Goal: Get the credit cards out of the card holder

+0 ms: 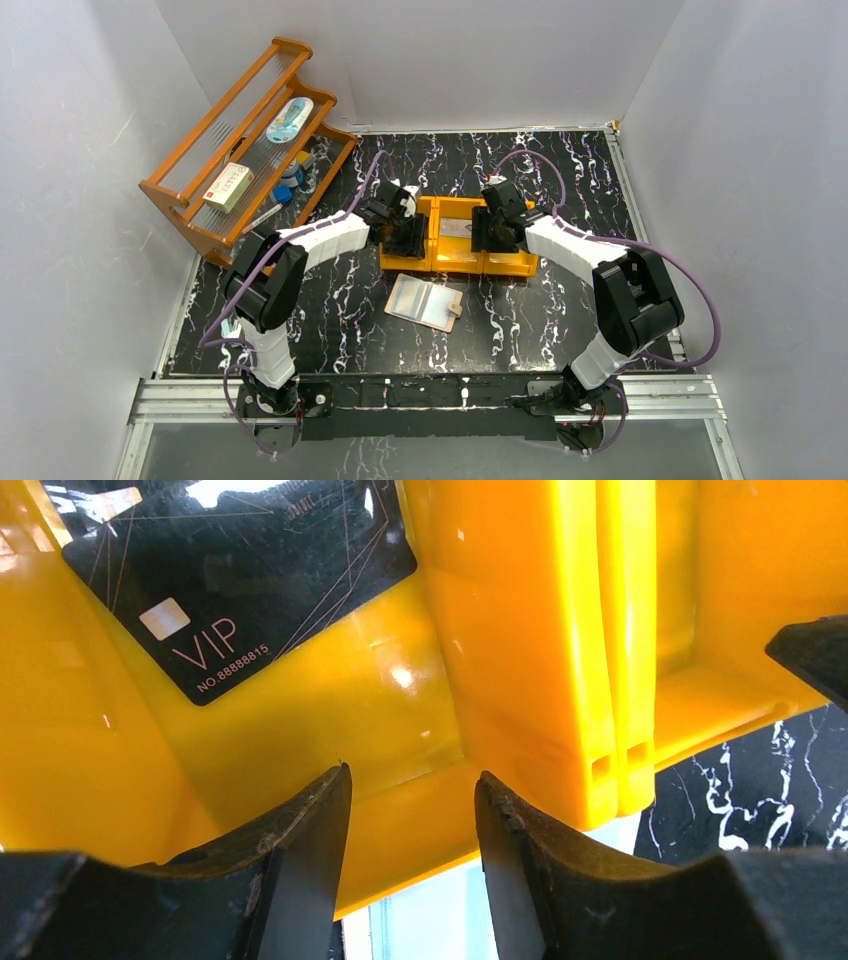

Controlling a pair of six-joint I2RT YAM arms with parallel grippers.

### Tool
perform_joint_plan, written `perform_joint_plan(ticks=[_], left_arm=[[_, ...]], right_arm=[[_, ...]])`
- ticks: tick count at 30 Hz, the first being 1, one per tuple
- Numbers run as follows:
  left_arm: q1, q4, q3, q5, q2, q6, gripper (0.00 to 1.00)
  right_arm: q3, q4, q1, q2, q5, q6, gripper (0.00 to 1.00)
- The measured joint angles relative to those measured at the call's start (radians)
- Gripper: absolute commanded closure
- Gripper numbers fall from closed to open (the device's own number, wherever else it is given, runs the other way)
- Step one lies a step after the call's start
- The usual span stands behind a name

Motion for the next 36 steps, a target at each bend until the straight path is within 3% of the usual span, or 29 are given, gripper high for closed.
perform_joint_plan(ticks=[6, 12, 24, 36], left_arm=[[-0.011, 0.022, 0.0, -0.131, 0.0, -0.01, 0.64], [-0.011, 0.081, 0.003, -0.22, 0.018, 0.011, 0.64], [-0.011, 0.112, 0.036, -0.241, 0.089, 0.043, 0.64], [-0.011, 0.313, 0.015, -0.302, 0.126, 0.121, 0.63]], right_arm=[[-0.016, 0.015, 0.0, -0.014, -0.009, -0.003, 0.37], [-0.017, 0.016, 0.0, -0.015, -0.011, -0.009, 0.37], [-0.018, 0.026, 0.0, -0.015, -0.025, -0.025, 0.44], [-0.034, 0.06, 0.0, -0.017, -0.037, -0.045, 0.52]])
